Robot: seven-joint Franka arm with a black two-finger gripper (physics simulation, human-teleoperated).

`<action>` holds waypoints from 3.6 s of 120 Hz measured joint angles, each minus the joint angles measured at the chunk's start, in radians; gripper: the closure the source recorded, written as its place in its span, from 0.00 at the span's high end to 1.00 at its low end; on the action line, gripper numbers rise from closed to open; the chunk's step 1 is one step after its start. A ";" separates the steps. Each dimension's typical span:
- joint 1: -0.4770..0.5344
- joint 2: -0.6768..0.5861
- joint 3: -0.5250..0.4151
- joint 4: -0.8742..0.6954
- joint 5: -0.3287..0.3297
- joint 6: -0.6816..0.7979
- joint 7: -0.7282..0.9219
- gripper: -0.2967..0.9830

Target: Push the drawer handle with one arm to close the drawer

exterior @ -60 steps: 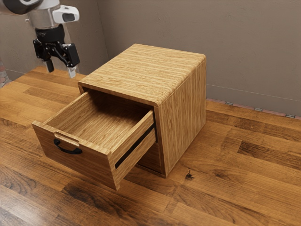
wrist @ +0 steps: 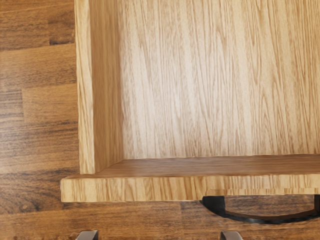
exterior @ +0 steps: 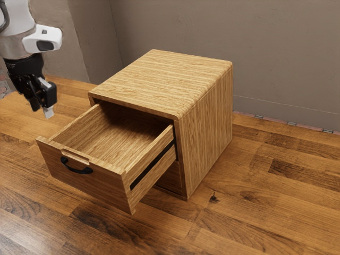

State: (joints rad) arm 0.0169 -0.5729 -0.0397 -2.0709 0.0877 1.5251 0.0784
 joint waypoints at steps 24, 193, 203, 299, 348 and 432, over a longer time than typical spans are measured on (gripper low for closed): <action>-0.007 -0.132 -0.002 -0.232 -0.011 0.069 -0.057 0.22; -0.031 0.037 -0.119 -0.316 -0.070 0.381 -0.267 0.15; -0.031 0.067 -0.119 -0.294 -0.064 0.409 -0.256 0.15; -0.029 0.361 -0.100 -0.041 -0.023 0.488 -0.184 0.15; -0.030 0.473 -0.099 0.062 -0.014 0.514 -0.152 0.15; -0.023 0.498 -0.009 0.587 -0.046 -0.067 -0.170 0.53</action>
State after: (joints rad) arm -0.0062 -0.0747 -0.0487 -1.4842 0.0417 1.4578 -0.0919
